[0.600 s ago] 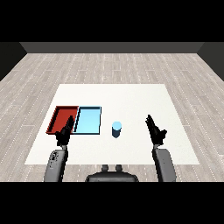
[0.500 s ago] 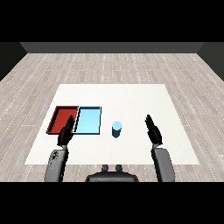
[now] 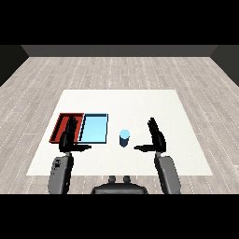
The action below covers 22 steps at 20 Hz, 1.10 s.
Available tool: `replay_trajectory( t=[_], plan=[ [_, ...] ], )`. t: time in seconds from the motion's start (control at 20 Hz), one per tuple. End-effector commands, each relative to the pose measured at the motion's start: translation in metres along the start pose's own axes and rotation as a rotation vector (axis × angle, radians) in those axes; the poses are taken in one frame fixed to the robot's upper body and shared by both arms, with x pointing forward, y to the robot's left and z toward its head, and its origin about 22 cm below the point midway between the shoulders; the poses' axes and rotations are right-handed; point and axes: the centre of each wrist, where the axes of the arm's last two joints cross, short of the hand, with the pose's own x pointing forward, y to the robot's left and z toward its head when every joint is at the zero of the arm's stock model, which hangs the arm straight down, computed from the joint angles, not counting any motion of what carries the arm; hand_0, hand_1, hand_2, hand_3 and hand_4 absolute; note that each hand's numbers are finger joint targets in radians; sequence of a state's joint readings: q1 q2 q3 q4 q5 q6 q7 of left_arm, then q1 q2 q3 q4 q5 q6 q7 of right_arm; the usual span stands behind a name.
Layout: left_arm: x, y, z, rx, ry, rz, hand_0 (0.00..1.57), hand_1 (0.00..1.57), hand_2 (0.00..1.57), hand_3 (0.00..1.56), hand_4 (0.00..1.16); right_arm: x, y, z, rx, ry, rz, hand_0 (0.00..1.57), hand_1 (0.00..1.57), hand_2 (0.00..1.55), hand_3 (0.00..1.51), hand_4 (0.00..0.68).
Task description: Pick the blue can and put it in the blue box
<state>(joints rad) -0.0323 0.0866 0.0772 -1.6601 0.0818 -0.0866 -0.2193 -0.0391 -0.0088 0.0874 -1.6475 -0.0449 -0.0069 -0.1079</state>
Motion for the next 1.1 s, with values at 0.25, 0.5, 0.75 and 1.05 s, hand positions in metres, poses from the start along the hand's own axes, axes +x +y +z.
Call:
replay_trajectory(
  t=[0.25,0.5,0.75,1.05],
  plan=[
    [-0.016,-0.001,-0.001,-0.014,-0.129,0.049,0.00,0.00,0.00,0.00,0.00,0.002,0.006,0.014,0.023,-0.068,-0.066,0.00,0.00,0.00,0.00,0.000],
    [-0.014,0.012,-0.005,-0.001,-0.135,0.044,0.00,0.00,0.00,0.00,0.00,-0.009,0.008,-0.010,0.028,-0.056,-0.086,0.00,0.00,0.00,0.00,0.000],
    [-0.001,0.008,0.015,0.008,-0.128,0.031,0.00,0.00,0.00,0.00,0.00,-0.001,0.015,-0.009,0.054,-0.049,-0.106,0.00,0.00,0.00,0.00,0.000],
    [-0.003,-0.006,0.002,-0.004,-0.147,0.053,0.00,0.00,0.00,0.00,0.00,-0.022,0.031,0.000,0.056,-0.010,-0.156,0.00,0.00,0.00,0.00,0.000]
  ],
)
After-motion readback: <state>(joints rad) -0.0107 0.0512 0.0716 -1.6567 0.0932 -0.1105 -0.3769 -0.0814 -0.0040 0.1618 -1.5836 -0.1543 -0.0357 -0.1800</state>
